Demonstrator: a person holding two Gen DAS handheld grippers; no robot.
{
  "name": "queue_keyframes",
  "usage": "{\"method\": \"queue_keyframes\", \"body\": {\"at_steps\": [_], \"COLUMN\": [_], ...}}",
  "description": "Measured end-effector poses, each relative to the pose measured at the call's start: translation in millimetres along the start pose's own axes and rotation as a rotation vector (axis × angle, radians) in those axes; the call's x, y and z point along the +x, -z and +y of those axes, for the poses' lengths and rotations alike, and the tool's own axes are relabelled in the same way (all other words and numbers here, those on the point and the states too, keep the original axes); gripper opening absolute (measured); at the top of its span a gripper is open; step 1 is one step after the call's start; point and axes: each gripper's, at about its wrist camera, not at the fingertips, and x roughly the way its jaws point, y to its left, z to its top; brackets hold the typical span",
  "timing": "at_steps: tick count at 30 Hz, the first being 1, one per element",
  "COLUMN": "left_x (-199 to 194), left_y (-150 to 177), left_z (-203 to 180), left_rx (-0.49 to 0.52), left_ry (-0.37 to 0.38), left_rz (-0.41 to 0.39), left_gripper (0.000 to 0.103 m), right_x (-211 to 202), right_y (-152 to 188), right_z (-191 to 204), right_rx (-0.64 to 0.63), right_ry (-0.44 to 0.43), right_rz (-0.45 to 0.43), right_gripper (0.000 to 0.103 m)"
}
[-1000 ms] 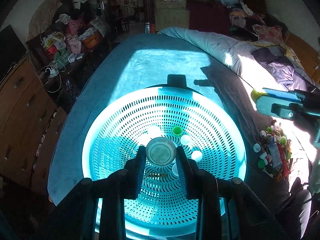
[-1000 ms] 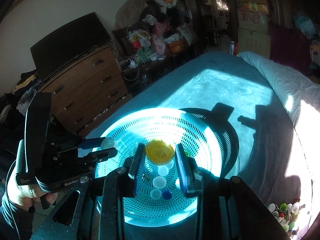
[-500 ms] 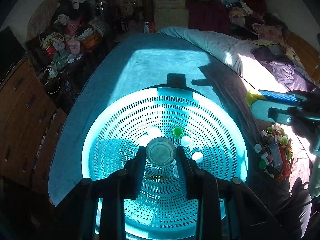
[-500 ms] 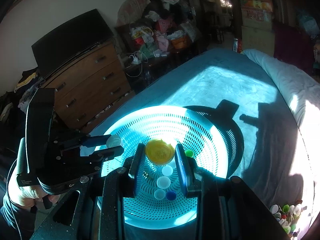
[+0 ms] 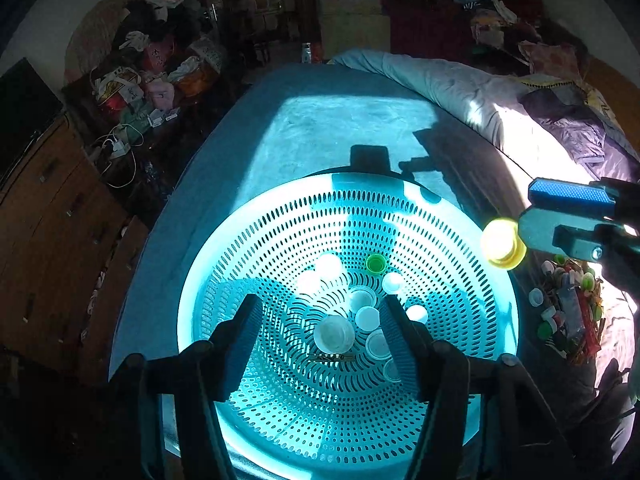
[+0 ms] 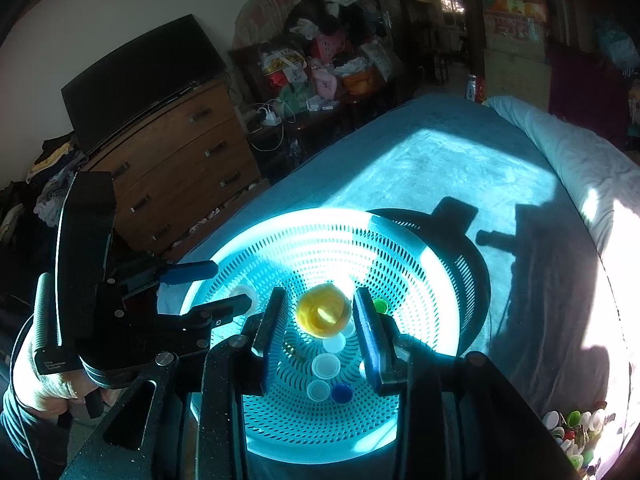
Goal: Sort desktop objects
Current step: 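Open both grippers to drop the caps into the basket, then move both grippers back to the cap heap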
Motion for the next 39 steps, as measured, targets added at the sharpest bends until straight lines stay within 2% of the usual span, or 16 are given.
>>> {"method": "queue_keyframes", "body": {"at_steps": [2, 6, 8, 10, 12, 13, 15, 18, 21, 23, 26, 30, 34, 39], "left_x": [-2, -9, -17, -29, -43, -50, -61, -63, -36, -1, 55, 107, 128, 144], "left_y": [-1, -4, -3, -3, 1, 6, 19, 48, 80, 101, 125, 135, 127, 127], "left_z": [1, -1, -10, -28, -61, -83, -131, -202, -259, -284, -298, -295, -299, -319], "left_rx": [-0.008, -0.016, -0.008, 0.018, 0.08, 0.125, 0.214, 0.328, 0.39, 0.408, 0.393, 0.34, 0.284, 0.31], "left_ry": [0.001, -0.004, 0.016, 0.051, 0.103, 0.131, 0.188, 0.309, 0.379, 0.396, 0.389, 0.422, 0.485, 0.521], "left_rz": [-0.005, -0.027, -0.052, -0.089, -0.129, -0.154, -0.196, -0.232, -0.23, -0.187, -0.109, -0.038, -0.013, 0.021], "left_gripper": [0.064, 0.064, 0.064, 0.064, 0.064, 0.065, 0.067, 0.067, 0.067, 0.067, 0.067, 0.067, 0.067, 0.067], "right_x": [-3, -10, -20, -40, -69, -86, -117, -165, -204, -220, -232, -230, -219, -200], "right_y": [0, 1, 3, 11, 29, 42, 72, 124, 184, 228, 292, 360, 395, 405], "right_z": [0, -1, -3, -6, -14, -21, -45, -96, -153, -184, -208, -220, -226, -236], "right_rx": [0.001, 0.006, 0.001, -0.02, -0.047, -0.054, -0.045, 0.039, 0.172, 0.269, 0.357, 0.438, 0.494, 0.534], "right_ry": [0.004, 0.001, -0.002, 0.011, 0.048, 0.077, 0.146, 0.277, 0.397, 0.436, 0.462, 0.448, 0.415, 0.39], "right_rz": [-0.016, -0.033, -0.057, -0.108, -0.176, -0.209, -0.249, -0.274, -0.252, -0.219, -0.161, -0.09, -0.064, -0.044], "right_gripper": [0.052, 0.051, 0.052, 0.056, 0.071, 0.074, 0.075, 0.076, 0.076, 0.076, 0.076, 0.076, 0.076, 0.075]}}
